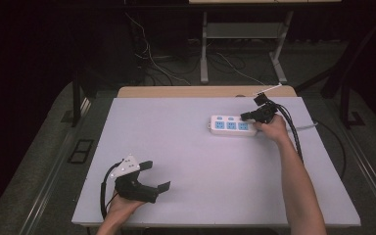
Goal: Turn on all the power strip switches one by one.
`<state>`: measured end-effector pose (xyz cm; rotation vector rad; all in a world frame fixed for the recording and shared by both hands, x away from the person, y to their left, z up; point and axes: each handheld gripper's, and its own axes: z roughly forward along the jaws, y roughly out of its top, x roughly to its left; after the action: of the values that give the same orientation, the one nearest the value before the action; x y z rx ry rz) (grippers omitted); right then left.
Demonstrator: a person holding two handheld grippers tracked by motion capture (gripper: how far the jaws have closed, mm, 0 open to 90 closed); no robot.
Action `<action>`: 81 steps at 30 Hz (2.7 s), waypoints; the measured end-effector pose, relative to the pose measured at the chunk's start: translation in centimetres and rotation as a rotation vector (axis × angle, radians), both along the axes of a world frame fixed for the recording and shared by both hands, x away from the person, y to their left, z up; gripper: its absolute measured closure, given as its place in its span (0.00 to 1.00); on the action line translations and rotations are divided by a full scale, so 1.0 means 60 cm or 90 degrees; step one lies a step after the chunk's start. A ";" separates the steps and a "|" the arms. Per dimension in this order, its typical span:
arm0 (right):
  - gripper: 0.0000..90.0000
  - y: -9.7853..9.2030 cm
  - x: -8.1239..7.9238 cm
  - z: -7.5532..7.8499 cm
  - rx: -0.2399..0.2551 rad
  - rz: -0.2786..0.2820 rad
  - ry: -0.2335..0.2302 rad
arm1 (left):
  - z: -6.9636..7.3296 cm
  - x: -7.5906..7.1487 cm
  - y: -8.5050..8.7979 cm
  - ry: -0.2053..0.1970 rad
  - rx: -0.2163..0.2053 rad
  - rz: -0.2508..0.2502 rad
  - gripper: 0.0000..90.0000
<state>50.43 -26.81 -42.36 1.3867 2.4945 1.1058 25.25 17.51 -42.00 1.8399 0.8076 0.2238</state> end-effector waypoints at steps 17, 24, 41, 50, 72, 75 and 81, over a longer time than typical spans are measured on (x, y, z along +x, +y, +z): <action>1.00 -0.001 -0.004 -0.003 0.008 -0.006 -0.010 | -0.002 0.007 0.003 0.003 -0.001 0.003 0.00; 1.00 0.000 -0.005 0.007 0.007 -0.006 -0.024 | -0.002 0.008 0.004 0.005 -0.004 0.003 0.00; 1.00 0.029 -0.002 0.071 -0.015 0.034 -0.050 | -0.002 0.006 0.005 0.008 -0.004 0.003 0.00; 1.00 0.051 0.008 0.076 -0.024 0.045 -0.044 | -0.001 0.005 0.007 0.008 -0.008 0.003 0.00; 1.00 0.080 0.017 0.030 -0.039 0.052 0.000 | 0.000 0.004 0.009 0.006 -0.012 0.005 0.00; 1.00 0.081 0.017 0.024 -0.031 0.049 0.005 | -0.001 0.004 0.009 0.007 -0.012 0.005 0.00; 1.00 0.076 0.017 0.014 -0.030 0.038 0.007 | -0.001 0.005 0.009 0.007 -0.008 0.003 0.00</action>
<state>51.48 -22.24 -41.49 1.3175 2.5678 1.0457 25.53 18.05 -42.07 1.8296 0.8186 0.2113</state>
